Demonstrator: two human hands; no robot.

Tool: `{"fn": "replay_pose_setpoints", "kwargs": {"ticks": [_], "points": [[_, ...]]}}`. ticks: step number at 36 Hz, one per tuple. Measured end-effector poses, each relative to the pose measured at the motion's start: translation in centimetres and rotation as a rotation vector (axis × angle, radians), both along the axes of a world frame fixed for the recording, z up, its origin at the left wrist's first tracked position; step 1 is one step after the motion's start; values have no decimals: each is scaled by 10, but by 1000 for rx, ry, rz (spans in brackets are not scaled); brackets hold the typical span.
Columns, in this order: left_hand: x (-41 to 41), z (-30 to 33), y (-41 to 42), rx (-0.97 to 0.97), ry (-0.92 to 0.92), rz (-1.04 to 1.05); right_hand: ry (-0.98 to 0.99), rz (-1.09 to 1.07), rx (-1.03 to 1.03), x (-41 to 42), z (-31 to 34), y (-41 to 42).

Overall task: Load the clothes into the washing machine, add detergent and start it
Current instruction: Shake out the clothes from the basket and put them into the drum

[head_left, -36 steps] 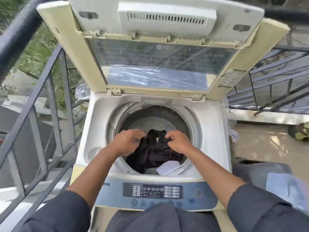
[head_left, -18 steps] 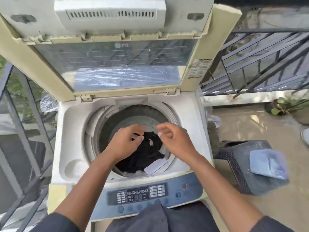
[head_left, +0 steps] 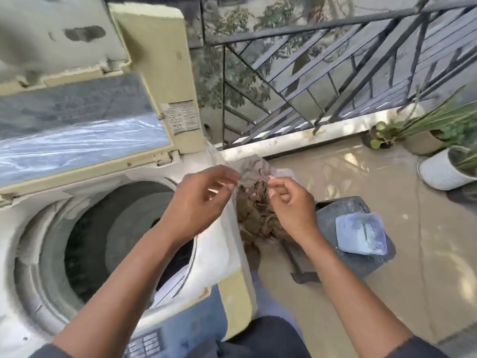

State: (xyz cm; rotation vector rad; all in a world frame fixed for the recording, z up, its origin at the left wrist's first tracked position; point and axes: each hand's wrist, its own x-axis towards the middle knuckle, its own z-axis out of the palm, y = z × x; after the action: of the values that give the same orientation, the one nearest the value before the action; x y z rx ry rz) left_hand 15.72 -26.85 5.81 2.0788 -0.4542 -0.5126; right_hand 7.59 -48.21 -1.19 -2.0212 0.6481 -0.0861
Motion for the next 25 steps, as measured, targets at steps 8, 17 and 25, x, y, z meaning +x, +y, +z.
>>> {"fn": "replay_pose_setpoints", "kwargs": {"ticks": [8, 17, 25], "points": [[29, -64, -111, 188, 59, -150, 492, 143, -41, 11, -130, -83], [36, -165, -178, 578, 271, -231, 714, 329, -85, 30, -228, -126], [39, -236, -190, 700, 397, -201, 849, 458, -125, 46, -313, -128]]}}
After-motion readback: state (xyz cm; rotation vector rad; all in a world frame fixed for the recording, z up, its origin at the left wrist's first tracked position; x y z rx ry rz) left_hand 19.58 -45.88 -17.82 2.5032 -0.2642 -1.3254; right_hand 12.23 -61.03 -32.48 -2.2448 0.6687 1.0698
